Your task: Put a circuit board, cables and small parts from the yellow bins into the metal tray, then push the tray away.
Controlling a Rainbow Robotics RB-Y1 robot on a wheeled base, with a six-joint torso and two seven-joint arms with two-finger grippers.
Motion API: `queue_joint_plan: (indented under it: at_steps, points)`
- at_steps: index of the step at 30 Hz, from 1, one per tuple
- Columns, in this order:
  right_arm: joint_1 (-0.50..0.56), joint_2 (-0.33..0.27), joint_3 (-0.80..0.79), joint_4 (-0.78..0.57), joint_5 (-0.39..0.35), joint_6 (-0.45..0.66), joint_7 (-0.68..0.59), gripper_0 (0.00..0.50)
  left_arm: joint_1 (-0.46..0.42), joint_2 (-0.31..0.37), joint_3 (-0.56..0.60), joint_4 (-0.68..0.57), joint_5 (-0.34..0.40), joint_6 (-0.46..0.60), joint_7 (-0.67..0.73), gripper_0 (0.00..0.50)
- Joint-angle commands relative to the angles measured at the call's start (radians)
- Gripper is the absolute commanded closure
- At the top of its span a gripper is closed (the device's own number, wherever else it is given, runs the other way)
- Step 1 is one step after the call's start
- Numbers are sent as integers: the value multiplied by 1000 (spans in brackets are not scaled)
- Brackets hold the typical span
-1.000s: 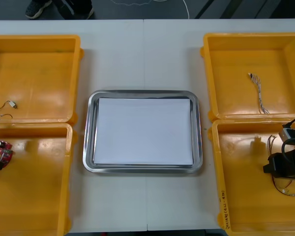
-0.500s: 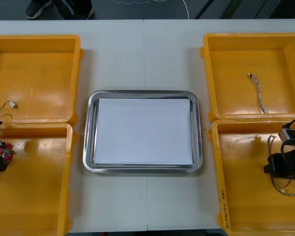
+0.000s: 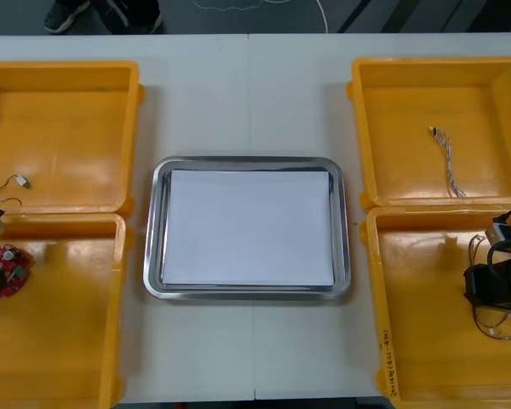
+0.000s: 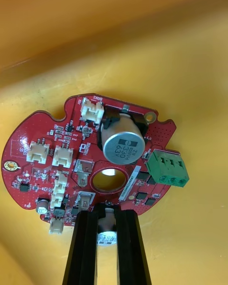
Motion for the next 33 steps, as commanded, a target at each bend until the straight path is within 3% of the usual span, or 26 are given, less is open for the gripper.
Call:
queue_joint_plan:
  at_steps: [1, 7, 16, 24, 30, 31, 33]
  points:
    - [14, 0, 13, 1, -12, -1, -27, 500, 37, -15, -6, -1, -4, -8, -162, 500]
    - [-3, 0, -30, -48, -20, 96, -29, 500, 37, -13, 18, -16, 18, 15, -165, 500]
    - [-25, 1, -97, -166, -32, 232, -32, 500, 74, -13, 93, -162, 55, 139, -160, 500]
    - [-91, 1, -107, -205, -52, 312, -29, 500, 156, -13, 104, -249, 81, 142, -142, 500]
    - [-146, 3, -107, -257, -87, 372, -25, 500, 166, -13, 109, -256, 91, 128, -141, 485]
    - [-152, 3, -107, -261, -98, 377, -27, 500, 166, -15, 109, -256, 91, 125, -141, 448]
    - [-175, 3, -107, -272, -136, 393, -32, 500, 165, -13, 109, -256, 98, 113, -141, 0]
